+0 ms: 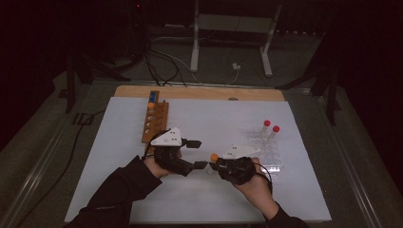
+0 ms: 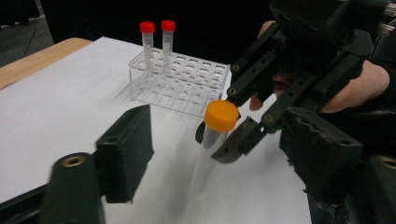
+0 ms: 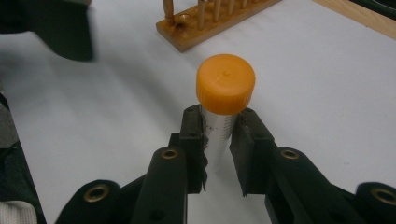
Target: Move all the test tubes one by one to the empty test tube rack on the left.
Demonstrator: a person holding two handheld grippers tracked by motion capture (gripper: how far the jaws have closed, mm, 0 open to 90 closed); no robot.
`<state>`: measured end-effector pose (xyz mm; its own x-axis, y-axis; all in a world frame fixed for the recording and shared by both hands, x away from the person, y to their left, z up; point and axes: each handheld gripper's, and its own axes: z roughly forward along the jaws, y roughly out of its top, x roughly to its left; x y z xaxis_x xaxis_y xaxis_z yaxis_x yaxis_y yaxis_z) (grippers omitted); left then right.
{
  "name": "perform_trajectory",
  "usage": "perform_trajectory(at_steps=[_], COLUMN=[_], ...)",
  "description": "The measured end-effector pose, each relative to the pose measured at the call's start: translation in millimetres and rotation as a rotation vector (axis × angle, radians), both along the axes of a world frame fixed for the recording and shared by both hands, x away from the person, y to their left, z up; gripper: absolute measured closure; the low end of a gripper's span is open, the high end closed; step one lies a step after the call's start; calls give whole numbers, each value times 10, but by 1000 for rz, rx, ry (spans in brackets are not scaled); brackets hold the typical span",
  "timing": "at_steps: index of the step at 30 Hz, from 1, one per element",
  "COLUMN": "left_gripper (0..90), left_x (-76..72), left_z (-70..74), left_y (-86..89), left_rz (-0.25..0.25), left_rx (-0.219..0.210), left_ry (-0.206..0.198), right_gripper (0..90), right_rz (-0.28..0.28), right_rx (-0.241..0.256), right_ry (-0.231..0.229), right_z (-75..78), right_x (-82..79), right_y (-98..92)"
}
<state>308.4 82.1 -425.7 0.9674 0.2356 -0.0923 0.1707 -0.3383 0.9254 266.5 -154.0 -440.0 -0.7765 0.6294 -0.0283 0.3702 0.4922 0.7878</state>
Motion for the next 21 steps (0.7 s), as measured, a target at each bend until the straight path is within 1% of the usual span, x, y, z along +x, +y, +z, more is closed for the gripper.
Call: perform_trajectory(at_steps=[9, 15, 21], left_gripper=[490, 589, 682], left_x=[35, 62, 79], left_z=[-33, -61, -81], left_y=[-172, -264, -309], left_rz=[-29, -36, -52], left_rx=[9, 24, 30], left_ry=[-5, -5, -2], right_gripper=[750, 751, 750], right_rz=[7, 7, 0], right_rx=[6, 9, 13], right_ry=[5, 0, 5], right_z=[5, 19, 18], right_x=[-2, -7, -1], right_y=[4, -2, -13])
